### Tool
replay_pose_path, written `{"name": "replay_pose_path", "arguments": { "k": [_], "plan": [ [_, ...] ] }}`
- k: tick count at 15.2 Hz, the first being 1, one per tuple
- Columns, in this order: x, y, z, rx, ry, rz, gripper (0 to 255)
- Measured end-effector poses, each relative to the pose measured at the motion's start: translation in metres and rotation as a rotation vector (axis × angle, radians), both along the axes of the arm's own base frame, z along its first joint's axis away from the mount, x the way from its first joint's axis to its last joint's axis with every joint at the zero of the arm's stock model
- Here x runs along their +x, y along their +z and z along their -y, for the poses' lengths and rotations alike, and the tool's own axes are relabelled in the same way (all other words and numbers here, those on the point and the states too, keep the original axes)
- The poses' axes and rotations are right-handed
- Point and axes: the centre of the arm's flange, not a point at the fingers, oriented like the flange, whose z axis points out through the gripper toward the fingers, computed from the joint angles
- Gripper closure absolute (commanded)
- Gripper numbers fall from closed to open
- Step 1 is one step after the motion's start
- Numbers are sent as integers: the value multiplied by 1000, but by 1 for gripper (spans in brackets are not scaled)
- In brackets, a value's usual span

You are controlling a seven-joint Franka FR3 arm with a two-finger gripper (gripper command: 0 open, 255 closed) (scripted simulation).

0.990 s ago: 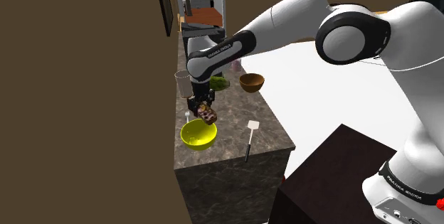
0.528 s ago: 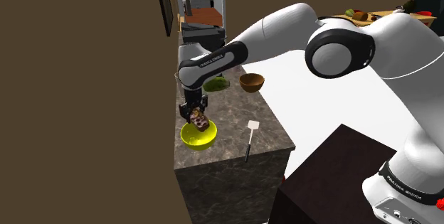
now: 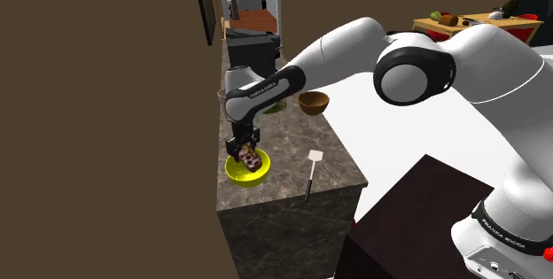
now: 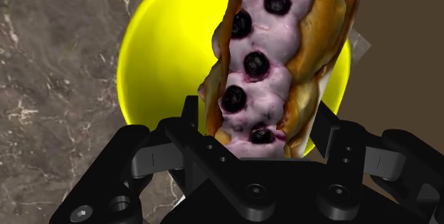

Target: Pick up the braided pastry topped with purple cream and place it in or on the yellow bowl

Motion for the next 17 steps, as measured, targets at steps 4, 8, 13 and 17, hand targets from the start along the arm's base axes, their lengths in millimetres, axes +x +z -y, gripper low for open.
{"name": "replay_pose_path", "arguments": {
  "k": [4, 8, 13, 17],
  "plan": [
    [1, -10, 0, 0, 0, 0, 255],
    [1, -11, 0, 0, 0, 0, 0],
    [1, -11, 0, 0, 0, 1, 0],
    [3, 15, 2, 0, 0, 1, 0]
  ]
}}
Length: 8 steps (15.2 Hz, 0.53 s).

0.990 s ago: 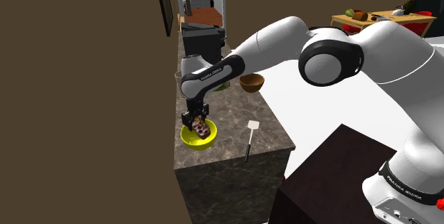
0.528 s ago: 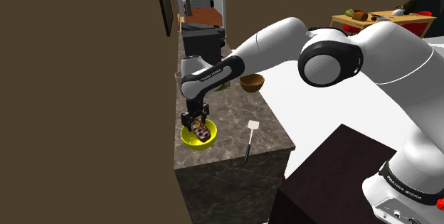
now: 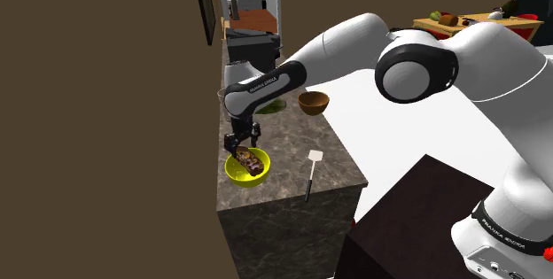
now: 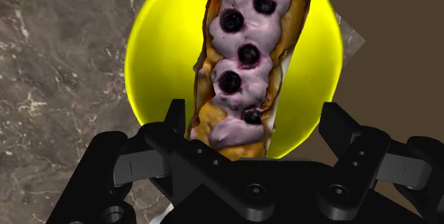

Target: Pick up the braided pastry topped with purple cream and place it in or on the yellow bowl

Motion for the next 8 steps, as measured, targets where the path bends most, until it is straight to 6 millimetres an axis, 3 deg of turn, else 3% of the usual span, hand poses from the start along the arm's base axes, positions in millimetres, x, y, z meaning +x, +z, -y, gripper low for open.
{"name": "replay_pose_path", "arguments": {
  "k": [3, 8],
  "plan": [
    [2, 21, 2, 0, 0, 1, 0],
    [1, 24, 3, 0, 0, 0, 0]
  ]
}}
